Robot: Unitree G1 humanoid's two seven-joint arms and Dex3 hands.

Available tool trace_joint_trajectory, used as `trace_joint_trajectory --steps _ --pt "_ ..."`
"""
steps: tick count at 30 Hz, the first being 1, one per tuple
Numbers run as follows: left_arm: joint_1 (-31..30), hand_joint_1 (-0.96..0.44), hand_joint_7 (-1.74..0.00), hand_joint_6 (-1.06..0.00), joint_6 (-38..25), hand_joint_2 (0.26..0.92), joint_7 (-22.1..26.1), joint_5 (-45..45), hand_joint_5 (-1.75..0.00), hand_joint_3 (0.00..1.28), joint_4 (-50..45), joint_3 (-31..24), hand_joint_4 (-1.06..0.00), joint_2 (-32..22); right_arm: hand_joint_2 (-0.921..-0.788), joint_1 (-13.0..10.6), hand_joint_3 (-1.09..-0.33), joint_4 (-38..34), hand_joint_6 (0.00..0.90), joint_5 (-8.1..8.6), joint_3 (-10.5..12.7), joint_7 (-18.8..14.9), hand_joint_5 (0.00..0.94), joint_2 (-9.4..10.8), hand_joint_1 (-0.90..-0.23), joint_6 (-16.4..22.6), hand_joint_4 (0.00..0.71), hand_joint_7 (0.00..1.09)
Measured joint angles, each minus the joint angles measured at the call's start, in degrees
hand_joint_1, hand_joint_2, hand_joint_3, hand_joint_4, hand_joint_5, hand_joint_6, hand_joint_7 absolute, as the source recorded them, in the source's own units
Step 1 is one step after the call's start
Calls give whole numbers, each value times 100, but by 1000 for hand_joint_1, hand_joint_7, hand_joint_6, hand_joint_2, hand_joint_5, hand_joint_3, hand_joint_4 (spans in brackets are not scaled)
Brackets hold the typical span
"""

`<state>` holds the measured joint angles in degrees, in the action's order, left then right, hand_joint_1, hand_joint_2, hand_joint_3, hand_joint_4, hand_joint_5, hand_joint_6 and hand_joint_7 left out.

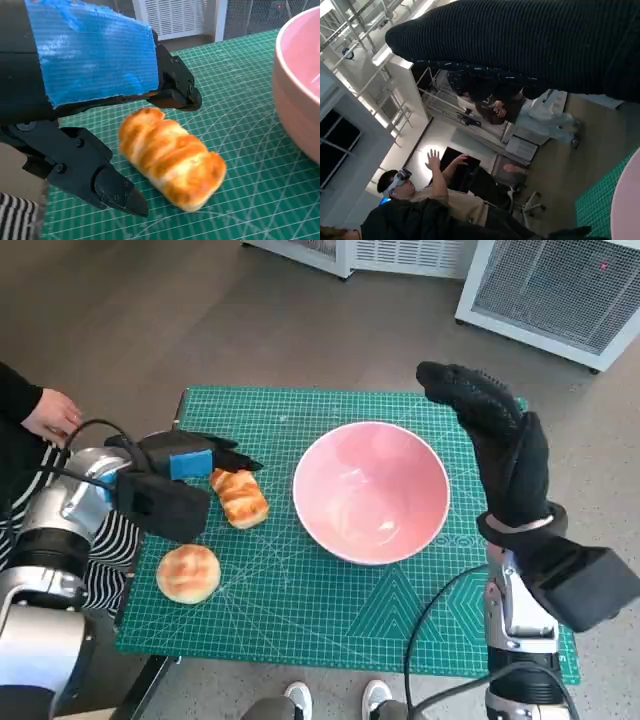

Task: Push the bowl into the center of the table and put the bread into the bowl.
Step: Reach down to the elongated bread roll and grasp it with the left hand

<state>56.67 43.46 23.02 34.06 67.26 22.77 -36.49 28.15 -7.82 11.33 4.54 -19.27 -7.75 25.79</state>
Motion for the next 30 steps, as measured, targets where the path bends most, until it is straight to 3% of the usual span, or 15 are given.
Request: trace_joint_trajectory --steps 9,12,13,14,15,16,17,19,21,25,30 --pt "48 -33 -29 -625 4 780 -114 148 -15 21 164 250 -463 209 -921 -6 -692 0 -1 0 1 0 1 -7 -755 -30 148 544" --pt "101 -22 -49 -733 5 847 -215 220 -25 26 208 356 -600 240 -921 -10 -692 2 -1 0 3 0 1 -15 -755 -42 148 544" --pt "121 -141 -517 -669 9 874 -255 251 -46 83 221 390 -684 245 -921 -12 -692 4 -1 0 2 0 1 -15 -756 -49 148 544" --pt "142 -216 -831 -615 17 891 -295 287 -57 130 229 421 -738 248 -921 -14 -692 7 -1 0 2 0 2 -15 -756 -54 149 544" --pt "161 -242 -943 -595 27 897 -330 326 -61 147 236 447 -757 249 -921 -15 -692 8 -1 0 2 0 2 -15 -756 -55 149 544" --pt "183 -155 -1075 -579 36 905 -365 351 -489 156 244 472 -676 249 -921 -15 -692 8 -1 0 2 0 2 -15 -756 -56 149 544" --pt "201 -99 -1138 -569 50 911 -400 367 -778 158 253 491 -632 249 -921 -16 -691 8 -1 0 2 0 2 -16 -756 -56 149 544" --pt "235 -50 -1193 -561 95 916 -471 374 -1028 159 266 510 -594 248 -921 -21 -691 8 -1 0 2 0 2 -17 -756 -56 149 545" --pt "270 -20 -1109 -601 133 919 -513 373 -1233 137 278 521 -594 247 -921 -28 -691 8 -1 0 2 0 2 -17 -755 -56 150 545" --pt "299 -3 -991 -672 260 920 -613 373 -1341 96 297 522 -615 228 -921 -40 -691 7 -1 0 4 0 2 -18 -754 -55 150 545" --pt "308 1 -995 -696 345 919 -682 358 -1303 71 299 494 -643 189 -921 -40 -690 6 0 0 4 0 2 -19 -752 -54 151 545"
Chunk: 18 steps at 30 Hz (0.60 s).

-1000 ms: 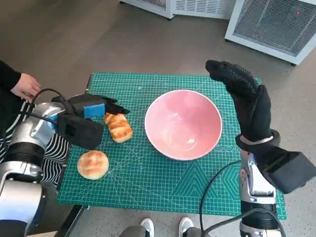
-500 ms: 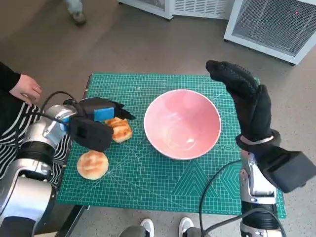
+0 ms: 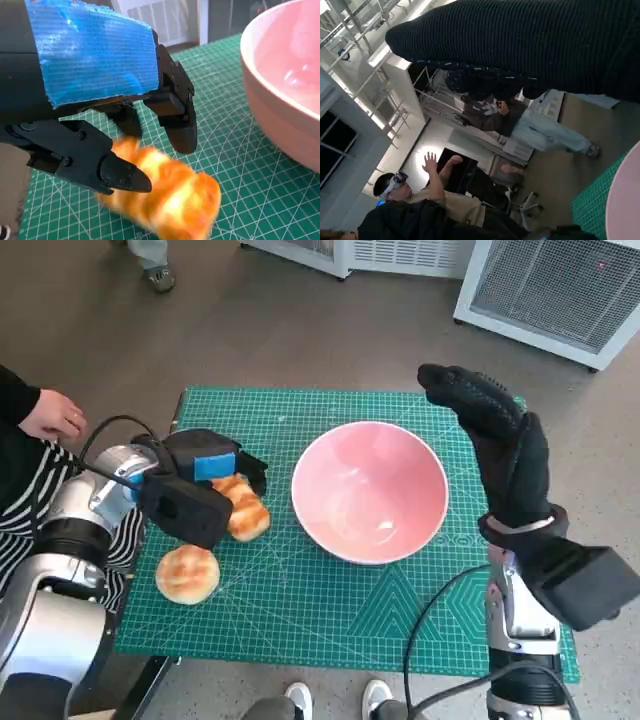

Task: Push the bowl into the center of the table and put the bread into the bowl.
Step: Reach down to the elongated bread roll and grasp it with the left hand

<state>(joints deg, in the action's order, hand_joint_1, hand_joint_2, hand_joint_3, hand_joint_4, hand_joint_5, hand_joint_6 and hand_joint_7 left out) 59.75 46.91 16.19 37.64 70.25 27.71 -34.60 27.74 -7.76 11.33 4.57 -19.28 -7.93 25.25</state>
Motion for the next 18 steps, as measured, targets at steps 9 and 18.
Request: trace_joint_trajectory --steps 9,18 --pt "133 2 -1080 -712 140 920 45 -275 -1149 29 -26 -322 -696 -194 -921 -6 -690 0 -1 1 0 0 2 1 -747 0 152 540" --pt "345 2 -1119 -725 162 920 462 -714 -1126 36 -376 -741 -667 -439 -921 -20 -688 0 0 32 11 -3 1 1 -743 1 149 538"
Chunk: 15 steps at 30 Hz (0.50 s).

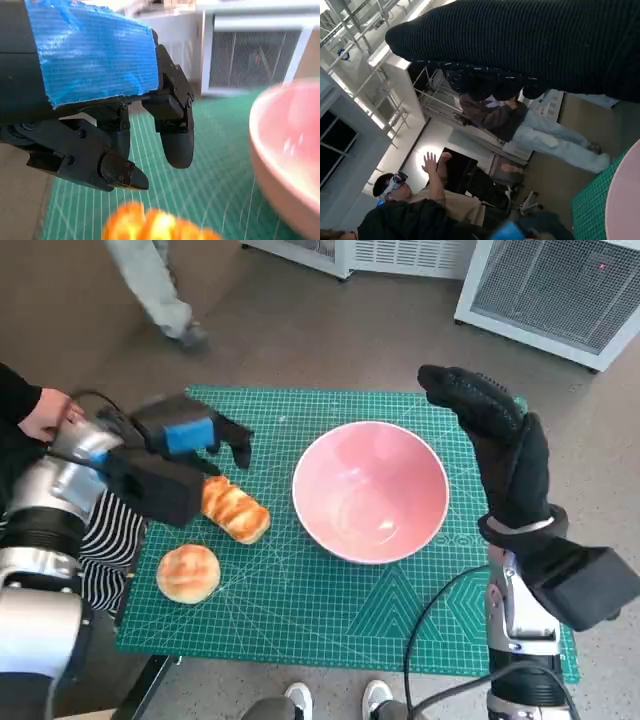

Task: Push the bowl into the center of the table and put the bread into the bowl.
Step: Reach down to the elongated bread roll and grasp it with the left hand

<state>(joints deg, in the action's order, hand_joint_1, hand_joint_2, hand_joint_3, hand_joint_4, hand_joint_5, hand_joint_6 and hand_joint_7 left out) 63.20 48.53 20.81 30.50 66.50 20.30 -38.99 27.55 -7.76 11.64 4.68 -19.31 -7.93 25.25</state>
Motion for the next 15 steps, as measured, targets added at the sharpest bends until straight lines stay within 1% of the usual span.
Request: trace_joint_trajectory --steps 5,10,15 --pt "37 2 -1077 -727 6 920 278 -486 -1165 33 -422 -373 -671 -111 -921 -39 -685 0 1 21 19 -2 1 0 -737 9 150 540" --pt "39 2 -1092 -724 -60 920 578 -1119 -1149 31 -871 -769 -676 -121 -921 -70 -682 -12 2 79 42 -3 1 -1 -734 38 151 541" --pt "24 2 -1105 -713 -186 920 757 -1464 -1143 33 -1197 -963 -681 -107 -921 -72 -681 -20 3 138 56 -4 1 -1 -733 62 152 541"
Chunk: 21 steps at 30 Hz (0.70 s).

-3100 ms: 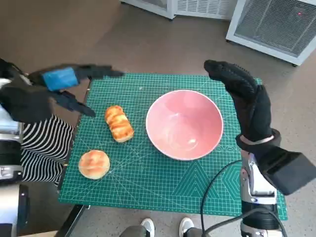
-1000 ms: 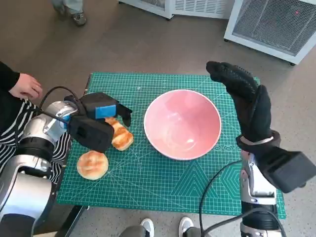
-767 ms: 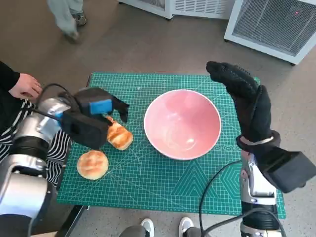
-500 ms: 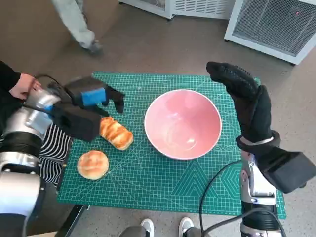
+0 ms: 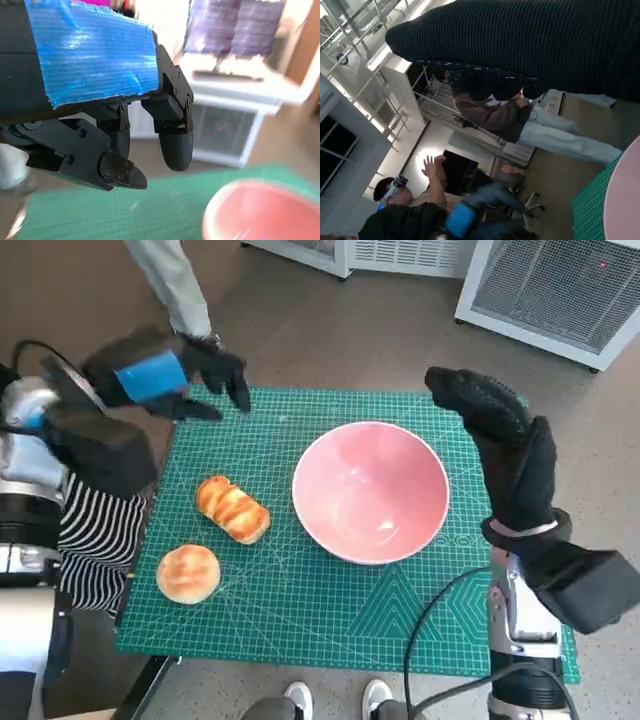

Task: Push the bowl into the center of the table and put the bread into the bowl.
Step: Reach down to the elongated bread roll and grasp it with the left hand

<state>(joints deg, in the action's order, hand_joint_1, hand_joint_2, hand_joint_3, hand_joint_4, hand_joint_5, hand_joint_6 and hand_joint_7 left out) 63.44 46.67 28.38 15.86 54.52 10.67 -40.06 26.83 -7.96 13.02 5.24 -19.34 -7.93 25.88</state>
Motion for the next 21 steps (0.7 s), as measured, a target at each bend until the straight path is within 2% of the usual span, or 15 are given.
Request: trace_joint_trajectory --steps 3,5,6,7,10,13,15,21 --pt "-55 2 -1117 -683 -172 920 161 -122 -1163 47 -193 -40 -679 2 -921 -3 -680 -9 3 21 5 0 2 0 -728 24 152 541" --pt "-112 2 -1195 -612 -412 921 416 -192 -1231 108 -336 -34 -606 1 -921 -5 -679 -10 4 24 5 0 2 1 -726 40 152 541" --pt "-136 13 -929 -474 -533 847 541 -222 -918 93 -393 -25 -449 0 -921 -5 -679 -10 5 25 5 0 2 1 -725 42 153 542" --pt "-170 20 -674 -431 -769 802 785 -248 -626 79 -477 4 -395 -5 -921 -7 -679 -10 5 26 5 0 2 1 -724 45 153 542" --pt "-269 -109 -250 -218 -1461 694 1450 -143 -206 36 -764 219 -144 -83 -921 -13 -678 -8 7 26 4 1 2 2 -719 55 154 541" --pt "-435 -189 -106 -153 -2025 666 1965 180 -70 24 -1133 482 -68 -217 -921 -44 -678 2 8 26 7 3 2 1 -716 65 155 541" --pt "-572 -210 -80 -143 -2244 664 2163 321 -47 23 -1306 590 -55 -268 -921 -79 -679 10 8 24 15 5 2 0 -715 72 155 540" --pt "-980 -245 -37 -151 -2260 657 2212 414 -10 17 -1519 630 -45 -286 -921 -107 -688 19 9 16 26 10 2 1 -710 81 156 538"
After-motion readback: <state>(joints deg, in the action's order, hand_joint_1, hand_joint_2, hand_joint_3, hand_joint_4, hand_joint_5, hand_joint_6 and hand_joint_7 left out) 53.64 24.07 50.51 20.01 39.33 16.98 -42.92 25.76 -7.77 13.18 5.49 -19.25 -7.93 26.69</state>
